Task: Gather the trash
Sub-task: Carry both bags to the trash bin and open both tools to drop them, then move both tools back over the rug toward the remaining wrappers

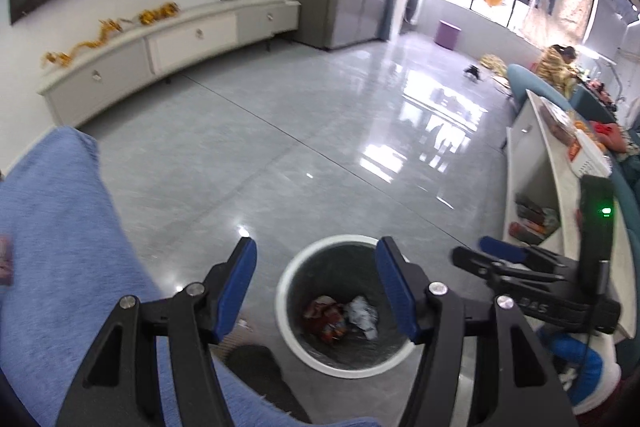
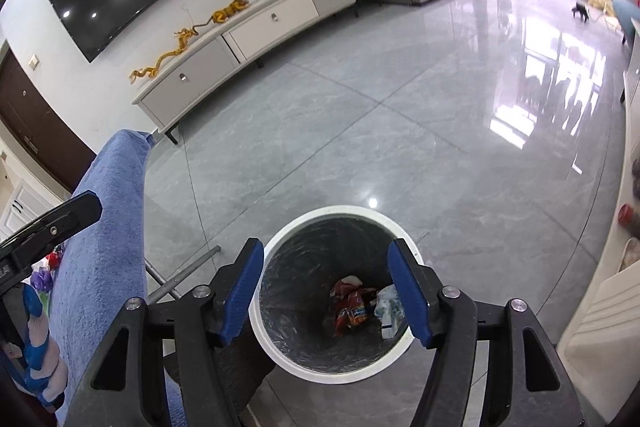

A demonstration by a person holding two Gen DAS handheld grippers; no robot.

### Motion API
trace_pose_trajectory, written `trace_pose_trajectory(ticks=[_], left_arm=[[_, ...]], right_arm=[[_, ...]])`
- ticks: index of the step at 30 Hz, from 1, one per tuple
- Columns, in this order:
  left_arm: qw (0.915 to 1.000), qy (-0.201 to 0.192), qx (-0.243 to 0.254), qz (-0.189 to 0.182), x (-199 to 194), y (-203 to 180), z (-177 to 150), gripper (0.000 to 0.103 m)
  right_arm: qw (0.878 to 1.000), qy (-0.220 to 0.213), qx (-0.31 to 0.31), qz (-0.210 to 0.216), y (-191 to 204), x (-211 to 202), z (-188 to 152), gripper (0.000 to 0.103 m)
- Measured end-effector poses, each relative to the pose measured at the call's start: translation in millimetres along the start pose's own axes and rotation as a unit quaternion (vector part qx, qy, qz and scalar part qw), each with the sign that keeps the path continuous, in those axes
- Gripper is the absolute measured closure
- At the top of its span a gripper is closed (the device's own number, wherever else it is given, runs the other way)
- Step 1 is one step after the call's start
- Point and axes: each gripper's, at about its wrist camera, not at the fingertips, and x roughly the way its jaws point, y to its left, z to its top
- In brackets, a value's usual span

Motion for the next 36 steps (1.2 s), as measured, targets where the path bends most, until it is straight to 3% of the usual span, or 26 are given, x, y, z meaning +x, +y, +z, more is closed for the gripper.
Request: trace_pose_trajectory(ticks=[8,13,15,26,32,36], left_arm=[[0.9956,-0.073,-0.015,0.056,-55.1,12.5,-9.7,0.043],[0.99,-0.115,-0.028,0.077,-93.2,28.1,-16.2,0.043],[0.989,-0.121,-0.031,0.078,-108.4,35.4,-18.5,0.043],[0.9814,-0.156,-0.067,0.089,-172.5,89.8,-46.5,0.043],[0.9707,-0.167,-0.1,0.141,-194.1,140.1,-82.2,0.041],[0.9619,-0.149,-0.138,0.183,-196.7,191.5,-119.3,0.041]], right_arm=[[0.997,-0.053,-0.034,-0.033,31.2,-47.2,2.9,0.014],[0.993,-0.094,-0.054,-0.041,59.4,-81.6,8.4,0.011],[0.992,-0.11,-0.057,-0.037,71.9,-95.4,11.0,0.0],[0.98,-0.157,-0.12,-0.013,155.8,-141.9,10.4,0.0],[0.976,-0.137,-0.17,0.02,211.4,-137.9,-1.8,0.0],[0.973,-0.104,-0.203,0.042,247.6,-117.9,-11.0,0.0]])
